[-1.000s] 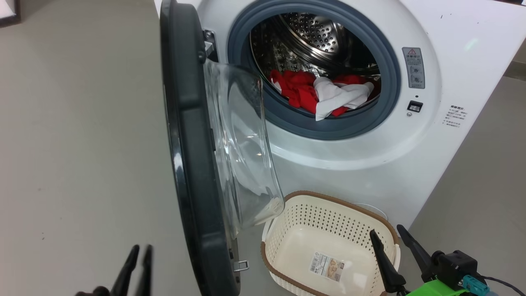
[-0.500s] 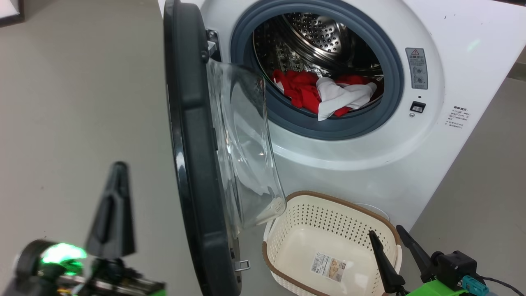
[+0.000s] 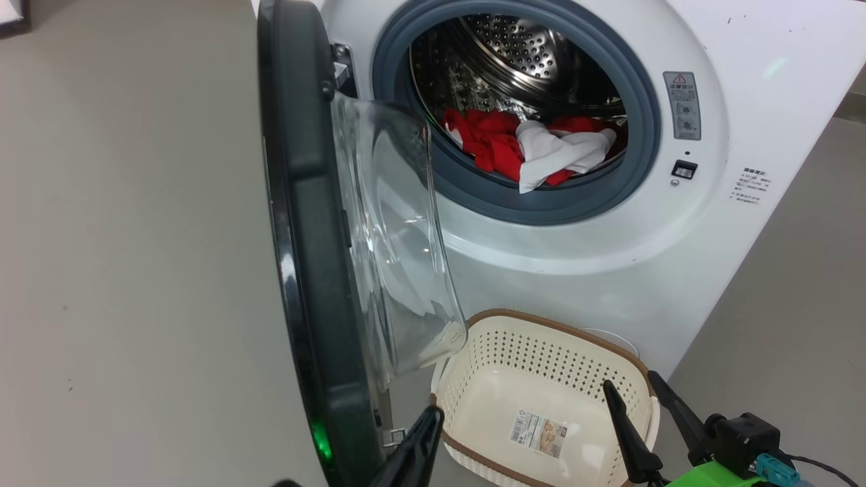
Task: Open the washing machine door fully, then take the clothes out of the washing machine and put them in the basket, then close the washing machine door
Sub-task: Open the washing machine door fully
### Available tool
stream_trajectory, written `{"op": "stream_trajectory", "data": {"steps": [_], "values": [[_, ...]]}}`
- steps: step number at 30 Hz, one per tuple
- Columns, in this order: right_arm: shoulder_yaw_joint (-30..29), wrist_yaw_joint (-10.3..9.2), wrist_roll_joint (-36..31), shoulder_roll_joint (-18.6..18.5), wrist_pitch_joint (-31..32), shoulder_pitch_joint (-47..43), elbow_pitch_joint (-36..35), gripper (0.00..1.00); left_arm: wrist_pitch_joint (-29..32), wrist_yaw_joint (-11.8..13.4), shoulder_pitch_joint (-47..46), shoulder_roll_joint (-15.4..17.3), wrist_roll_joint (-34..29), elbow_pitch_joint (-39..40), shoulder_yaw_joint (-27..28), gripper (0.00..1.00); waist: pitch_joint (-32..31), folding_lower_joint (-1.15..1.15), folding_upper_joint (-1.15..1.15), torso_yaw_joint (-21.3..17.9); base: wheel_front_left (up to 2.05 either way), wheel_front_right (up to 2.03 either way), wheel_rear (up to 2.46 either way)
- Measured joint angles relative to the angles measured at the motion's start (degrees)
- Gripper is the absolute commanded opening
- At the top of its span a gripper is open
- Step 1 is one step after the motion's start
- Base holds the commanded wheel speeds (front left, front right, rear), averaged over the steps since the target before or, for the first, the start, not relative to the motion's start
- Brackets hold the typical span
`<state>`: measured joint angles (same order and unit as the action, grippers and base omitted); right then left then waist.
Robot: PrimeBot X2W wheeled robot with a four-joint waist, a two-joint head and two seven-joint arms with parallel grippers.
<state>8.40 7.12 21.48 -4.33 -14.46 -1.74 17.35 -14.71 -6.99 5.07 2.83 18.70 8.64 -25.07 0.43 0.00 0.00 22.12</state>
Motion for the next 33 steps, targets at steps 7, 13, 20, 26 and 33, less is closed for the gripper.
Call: {"op": "stream_trajectory", "data": {"steps": [7,13,20,26,33], "values": [[0.2,0.0,0.0,0.1,0.0,0.2,0.1,1.0,0.0,1.0,0.1,0.1,2.4,-11.0,0.3,0.0,0.2,0.0,0.0,-0.2,0.0,0.0,0.0],[0.2,0.0,0.0,0.1,0.0,0.2,0.1,1.0,0.0,1.9,-0.6,0.1,3.8,-14.2,2.2,0.0,0.3,0.0,0.0,-0.2,0.0,0.0,0.0],[0.2,0.0,0.0,0.1,0.0,0.2,0.1,1.0,0.0,2.0,-0.6,-0.1,4.1,-14.9,4.1,0.0,0.4,0.0,0.0,0.4,0.0,0.0,0.0],[0.3,0.0,0.0,0.1,0.0,0.2,0.1,1.0,0.1,2.7,-0.6,-0.2,4.0,-14.9,8.3,0.0,0.3,0.0,0.0,1.8,0.0,0.0,0.0],[0.7,0.0,0.0,0.1,0.0,0.2,0.1,1.0,0.1,3.0,-0.5,-0.3,3.4,-15.1,15.4,0.0,0.4,0.0,0.0,3.3,0.0,0.0,0.0]]}}
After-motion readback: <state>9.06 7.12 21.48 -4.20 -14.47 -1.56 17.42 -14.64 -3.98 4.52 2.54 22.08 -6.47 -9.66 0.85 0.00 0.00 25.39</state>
